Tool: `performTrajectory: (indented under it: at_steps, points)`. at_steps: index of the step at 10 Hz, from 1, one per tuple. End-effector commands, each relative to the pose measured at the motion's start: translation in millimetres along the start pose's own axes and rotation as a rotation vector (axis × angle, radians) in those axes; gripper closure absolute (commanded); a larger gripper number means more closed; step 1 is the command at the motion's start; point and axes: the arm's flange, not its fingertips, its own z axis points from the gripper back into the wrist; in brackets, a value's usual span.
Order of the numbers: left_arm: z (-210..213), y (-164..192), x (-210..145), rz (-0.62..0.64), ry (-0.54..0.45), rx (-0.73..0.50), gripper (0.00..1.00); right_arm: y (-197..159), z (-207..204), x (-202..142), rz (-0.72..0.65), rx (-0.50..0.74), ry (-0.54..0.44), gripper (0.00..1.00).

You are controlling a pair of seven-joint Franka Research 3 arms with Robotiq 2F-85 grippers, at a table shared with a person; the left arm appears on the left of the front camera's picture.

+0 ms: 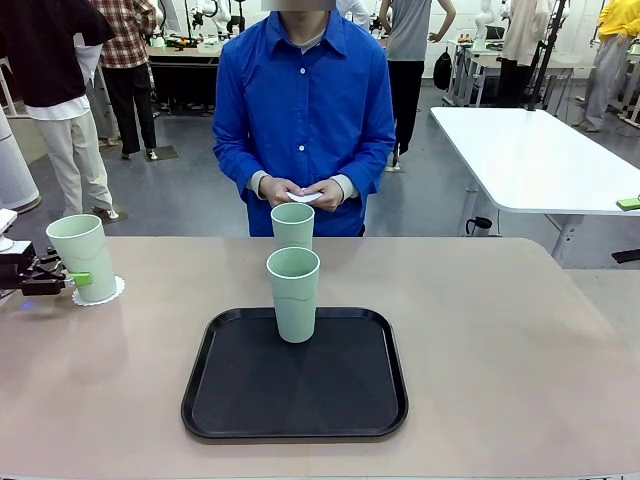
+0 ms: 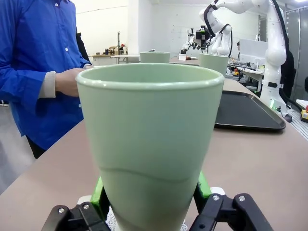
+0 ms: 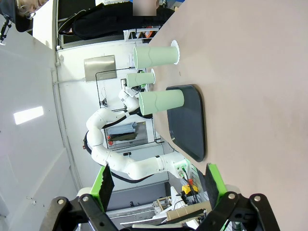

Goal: Place coasters on the table and set cups on them.
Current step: Take one Reusable plastic cup from the Flat Tray and place it on a coaster set by the human.

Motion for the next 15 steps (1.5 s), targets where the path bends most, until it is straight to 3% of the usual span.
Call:
performTrajectory:
  at_steps: [1,2,15]
  points:
    - [0.1,1.8,-1.4,-0.028,0.021,-0.019,0.15,0.1,-0.7,-0.9,0.0,0.008,0.003,0.0]
    - [0.5,2.5,-1.7,-0.026,0.025,-0.022,0.0,0.1,-0.7,-0.9,0.0,0.008,0.003,0.0]
    - [4.4,5.7,-3.5,0.035,0.025,-0.072,0.0,0.1,-0.7,-0.9,0.0,0.008,0.003,0.0]
